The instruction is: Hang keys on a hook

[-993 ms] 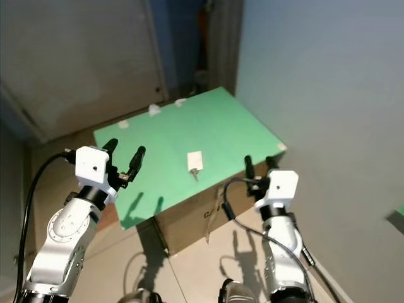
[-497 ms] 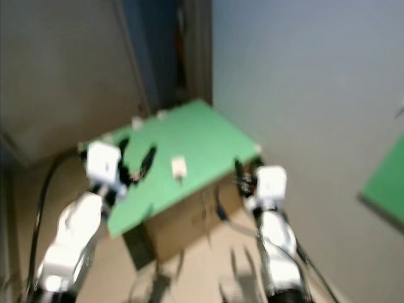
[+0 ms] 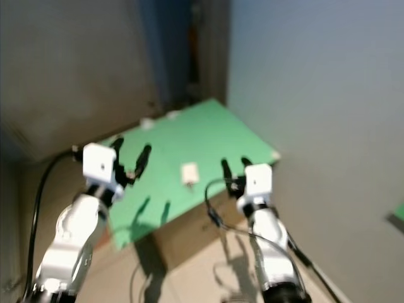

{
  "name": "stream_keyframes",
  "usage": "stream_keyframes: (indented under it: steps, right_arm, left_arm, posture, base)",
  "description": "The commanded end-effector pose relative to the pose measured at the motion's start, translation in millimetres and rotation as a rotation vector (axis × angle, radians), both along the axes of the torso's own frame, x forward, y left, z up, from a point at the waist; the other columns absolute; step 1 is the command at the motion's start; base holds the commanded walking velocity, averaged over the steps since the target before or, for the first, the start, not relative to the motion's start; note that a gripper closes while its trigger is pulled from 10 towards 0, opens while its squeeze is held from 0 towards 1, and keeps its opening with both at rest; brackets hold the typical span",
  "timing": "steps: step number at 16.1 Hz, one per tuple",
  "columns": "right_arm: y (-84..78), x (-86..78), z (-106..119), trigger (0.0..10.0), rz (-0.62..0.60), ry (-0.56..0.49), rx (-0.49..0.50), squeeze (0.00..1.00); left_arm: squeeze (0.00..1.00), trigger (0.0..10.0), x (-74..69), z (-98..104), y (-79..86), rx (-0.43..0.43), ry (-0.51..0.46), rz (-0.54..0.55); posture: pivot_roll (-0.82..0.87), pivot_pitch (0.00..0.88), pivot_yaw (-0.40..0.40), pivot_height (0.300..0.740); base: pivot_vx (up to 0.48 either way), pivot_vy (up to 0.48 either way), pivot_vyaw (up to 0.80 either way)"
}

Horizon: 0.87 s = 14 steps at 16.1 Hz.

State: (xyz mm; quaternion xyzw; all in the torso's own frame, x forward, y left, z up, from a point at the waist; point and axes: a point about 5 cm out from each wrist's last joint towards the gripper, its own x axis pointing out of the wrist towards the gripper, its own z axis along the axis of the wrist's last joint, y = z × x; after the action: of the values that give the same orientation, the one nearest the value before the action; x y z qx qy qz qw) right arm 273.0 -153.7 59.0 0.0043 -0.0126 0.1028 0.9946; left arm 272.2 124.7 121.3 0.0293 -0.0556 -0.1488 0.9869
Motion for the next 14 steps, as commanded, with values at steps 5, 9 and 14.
stream_keyframes:
  steps: [5, 9, 14]
  right_arm:
    - [12.0, -0.3, -7.1, 10.0, 0.041, 0.055, 0.015, 0.0]
    - [15.8, -6.3, -13.0, 10.0, 0.062, 0.083, 0.016, 0.0]
    - [18.1, -8.4, -14.7, 10.0, 0.08, 0.095, 0.018, 0.0]
  left_arm:
    - [0.0, 10.0, 6.8, 0.8, 2.1, 0.104, 0.012, -0.026]
    - [0.0, 10.0, 4.1, -2.3, 0.1, 0.108, 0.042, -0.036]
    - [0.0, 10.0, 0.1, -6.1, -4.9, 0.142, 0.054, -0.042]
  posture:
    - [-0.12, 0.043, 0.099, 0.736]
    - [-0.11, 0.053, 0.095, 0.736]
    - [-0.1, 0.069, 0.087, 0.736]
  base:
    - [0.337, 0.074, 0.0]
    - [0.0, 0.0, 0.0]
    - [0.476, 0.0, 0.0]
